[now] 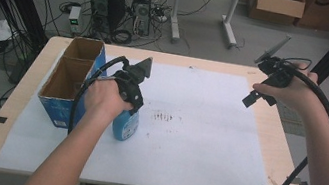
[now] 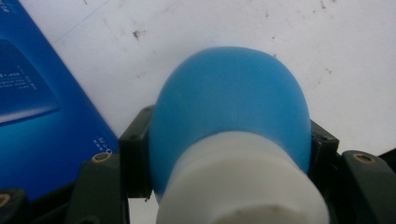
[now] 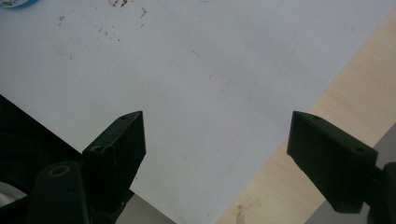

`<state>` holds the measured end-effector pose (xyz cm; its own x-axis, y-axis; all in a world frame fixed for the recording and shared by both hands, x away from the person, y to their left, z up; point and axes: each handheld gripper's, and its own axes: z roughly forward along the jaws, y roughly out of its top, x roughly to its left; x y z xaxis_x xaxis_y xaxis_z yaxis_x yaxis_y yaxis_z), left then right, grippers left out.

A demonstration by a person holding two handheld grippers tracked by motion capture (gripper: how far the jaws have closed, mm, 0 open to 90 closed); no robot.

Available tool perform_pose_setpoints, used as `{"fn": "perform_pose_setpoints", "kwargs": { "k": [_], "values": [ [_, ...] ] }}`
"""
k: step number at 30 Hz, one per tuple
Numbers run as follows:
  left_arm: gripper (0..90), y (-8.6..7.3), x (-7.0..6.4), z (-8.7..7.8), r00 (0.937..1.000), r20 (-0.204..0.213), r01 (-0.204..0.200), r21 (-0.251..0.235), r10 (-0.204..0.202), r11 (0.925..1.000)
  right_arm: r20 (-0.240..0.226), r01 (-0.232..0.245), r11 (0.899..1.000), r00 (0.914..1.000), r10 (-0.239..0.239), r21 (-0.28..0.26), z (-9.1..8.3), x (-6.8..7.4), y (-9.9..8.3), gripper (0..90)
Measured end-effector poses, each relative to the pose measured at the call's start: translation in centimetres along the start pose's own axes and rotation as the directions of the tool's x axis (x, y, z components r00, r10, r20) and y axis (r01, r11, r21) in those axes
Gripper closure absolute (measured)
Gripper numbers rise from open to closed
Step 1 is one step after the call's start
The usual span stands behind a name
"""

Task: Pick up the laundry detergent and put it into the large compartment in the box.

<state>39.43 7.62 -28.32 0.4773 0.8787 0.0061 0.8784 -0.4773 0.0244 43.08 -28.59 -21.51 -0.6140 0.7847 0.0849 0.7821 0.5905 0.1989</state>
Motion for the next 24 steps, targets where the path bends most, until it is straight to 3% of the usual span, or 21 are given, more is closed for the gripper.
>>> {"fn": "perform_pose_setpoints", "kwargs": {
  "k": [5,13,24],
  "values": [
    [37.8,0.2,0.1,-1.5,0.9998,0.016,0.007,0.020,-0.007,0.9998,-0.001,0.001,1.000,1.0000,-0.001,0.000,0.0,-0.1,0.1,19.6],
    [37.8,0.0,0.3,-4.8,0.9996,-0.026,0.005,-0.004,-0.005,1.0000,0.000,-0.001,1.000,1.0000,0.001,-0.005,-0.1,-0.2,0.1,19.7],
    [37.9,-0.9,2.3,-10.2,0.9961,-0.014,0.086,-0.057,-0.087,0.9947,-0.001,-0.002,1.000,1.0000,0.002,-0.008,-0.2,-0.2,0.1,20.0]
  ]
}}
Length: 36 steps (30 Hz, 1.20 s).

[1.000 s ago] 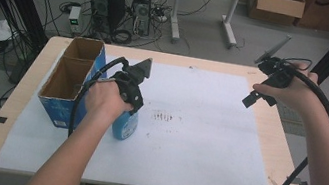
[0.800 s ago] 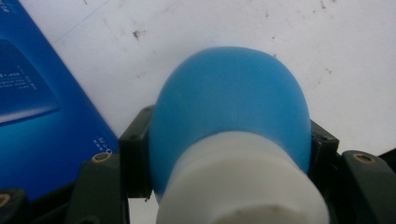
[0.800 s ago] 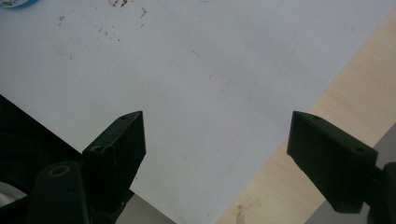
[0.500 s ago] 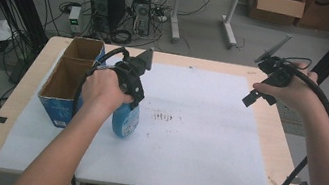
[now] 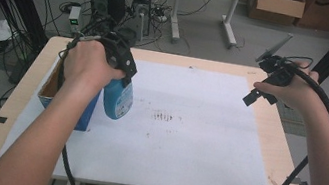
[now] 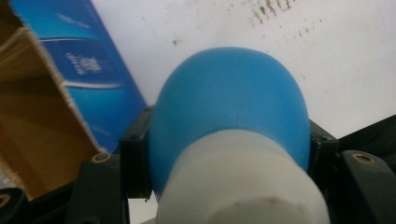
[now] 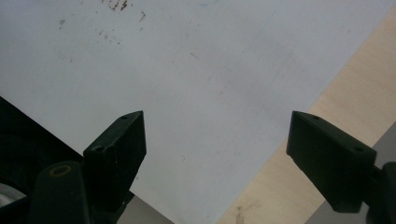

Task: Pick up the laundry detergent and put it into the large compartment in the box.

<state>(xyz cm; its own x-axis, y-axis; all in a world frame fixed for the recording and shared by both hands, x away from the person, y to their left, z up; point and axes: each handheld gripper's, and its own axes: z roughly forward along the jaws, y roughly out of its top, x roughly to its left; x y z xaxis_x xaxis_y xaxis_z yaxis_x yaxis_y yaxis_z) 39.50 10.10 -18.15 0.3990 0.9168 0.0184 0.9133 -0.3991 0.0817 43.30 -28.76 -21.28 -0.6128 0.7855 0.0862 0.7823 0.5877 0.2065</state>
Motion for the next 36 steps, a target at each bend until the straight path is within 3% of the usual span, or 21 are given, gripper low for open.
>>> {"fn": "perform_pose_setpoints", "kwargs": {
  "k": [7,10,14,17,25,31,36],
  "values": [
    [38.0,0.0,2.3,-3.7,0.9961,-0.003,0.088,-0.027,-0.088,0.9958,-0.002,-0.003,1.000,1.0000,0.003,0.007,0.1,-0.1,0.1,20.1],
    [38.0,-0.1,3.0,-4.4,0.9934,-0.001,0.114,-0.029,-0.114,0.9930,-0.001,-0.001,1.000,1.0000,0.001,0.005,0.1,-0.2,0.1,20.1],
    [37.9,-0.4,4.7,-5.4,0.9818,0.006,0.190,-0.050,-0.190,0.9805,-0.003,-0.007,1.000,1.0000,0.007,0.005,0.2,-0.3,0.1,20.0],
    [38.0,-0.7,6.0,-6.2,0.9749,-0.004,0.222,-0.051,-0.223,0.9736,-0.003,-0.008,1.000,1.0000,0.008,0.006,0.2,-0.3,0.0,20.0],
    [38.0,-1.9,9.1,-7.7,0.9445,-0.032,0.323,-0.087,-0.327,0.9423,0.001,-0.015,1.000,0.9999,0.015,0.010,-0.1,-0.6,-0.2,20.2],
    [38.0,-2.7,11.0,-8.1,0.9172,-0.054,0.388,-0.102,-0.395,0.9159,0.003,-0.016,1.000,0.9999,0.016,0.007,-0.2,-0.8,-0.4,20.3],
    [38.0,-3.2,12.0,-7.8,0.9013,-0.069,0.420,-0.103,-0.428,0.9017,0.004,-0.019,1.000,0.9998,0.019,0.012,-0.2,-0.9,-0.4,20.2]
  ]
}}
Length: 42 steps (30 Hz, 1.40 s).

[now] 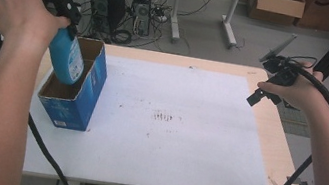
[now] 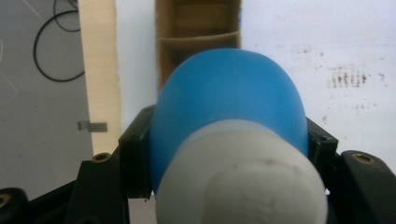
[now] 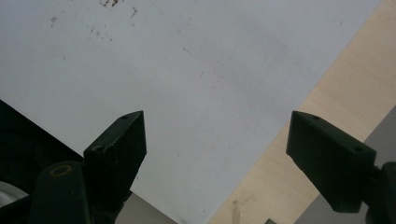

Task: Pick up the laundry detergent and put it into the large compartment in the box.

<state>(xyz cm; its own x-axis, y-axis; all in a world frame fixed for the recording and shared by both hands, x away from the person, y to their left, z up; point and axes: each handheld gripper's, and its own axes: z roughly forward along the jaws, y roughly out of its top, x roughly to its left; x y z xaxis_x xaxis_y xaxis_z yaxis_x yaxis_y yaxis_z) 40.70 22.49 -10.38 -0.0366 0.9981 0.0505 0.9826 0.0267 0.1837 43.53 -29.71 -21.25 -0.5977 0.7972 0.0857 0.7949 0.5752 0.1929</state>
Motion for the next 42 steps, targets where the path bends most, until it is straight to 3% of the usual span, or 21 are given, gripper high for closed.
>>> {"fn": "perform_pose_setpoints", "kwargs": {
  "k": [10,42],
  "values": [
    [38.0,0.0,0.9,1.9,0.9997,-0.002,0.023,0.021,-0.023,0.9995,0.000,-0.002,1.000,1.0000,0.002,0.001,0.2,-0.1,-0.1,20.3],
    [38.0,-0.4,1.0,14.0,0.9999,0.005,0.012,0.139,-0.012,0.9902,-0.002,-0.002,1.000,1.0000,0.002,0.030,1.6,-0.1,0.1,20.4]
  ]
}}
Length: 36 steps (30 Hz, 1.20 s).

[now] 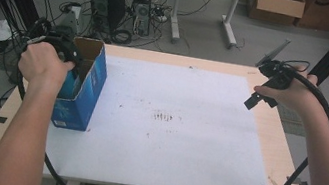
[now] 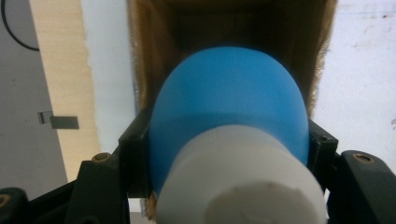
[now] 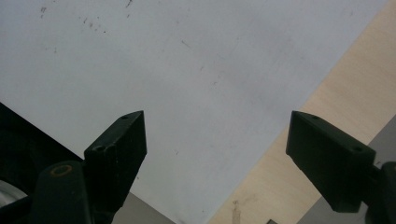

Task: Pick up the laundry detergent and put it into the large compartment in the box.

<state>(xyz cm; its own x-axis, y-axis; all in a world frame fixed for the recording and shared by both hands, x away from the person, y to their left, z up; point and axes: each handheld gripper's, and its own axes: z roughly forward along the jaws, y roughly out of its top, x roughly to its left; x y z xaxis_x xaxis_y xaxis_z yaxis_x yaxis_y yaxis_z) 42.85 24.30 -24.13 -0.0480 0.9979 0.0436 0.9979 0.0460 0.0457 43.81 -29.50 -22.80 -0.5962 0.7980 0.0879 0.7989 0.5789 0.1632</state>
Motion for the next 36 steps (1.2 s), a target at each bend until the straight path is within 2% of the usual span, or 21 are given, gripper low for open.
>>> {"fn": "perform_pose_setpoints", "kwargs": {
  "k": [15,26,30,36],
  "values": [
    [38.0,0.3,-0.5,3.1,0.9997,-0.020,-0.012,0.047,0.013,0.9988,-0.004,-0.001,1.000,1.0000,0.001,0.008,0.5,-0.2,0.1,20.5],
    [38.0,0.3,-0.1,4.0,0.9998,-0.020,-0.008,0.062,0.009,0.9980,-0.006,0.000,1.000,1.0000,0.000,0.012,0.7,-0.2,0.1,20.6],
    [37.9,0.2,0.1,4.1,0.9999,-0.013,-0.005,0.054,0.005,0.9985,-0.005,0.005,1.000,1.0000,-0.005,0.011,0.8,-0.2,0.2,20.6],
    [37.7,0.2,0.0,4.2,0.9998,-0.016,-0.011,0.066,0.012,0.9978,-0.008,0.004,1.000,1.0000,-0.004,0.014,0.9,-0.1,0.3,20.6]
  ]
}}
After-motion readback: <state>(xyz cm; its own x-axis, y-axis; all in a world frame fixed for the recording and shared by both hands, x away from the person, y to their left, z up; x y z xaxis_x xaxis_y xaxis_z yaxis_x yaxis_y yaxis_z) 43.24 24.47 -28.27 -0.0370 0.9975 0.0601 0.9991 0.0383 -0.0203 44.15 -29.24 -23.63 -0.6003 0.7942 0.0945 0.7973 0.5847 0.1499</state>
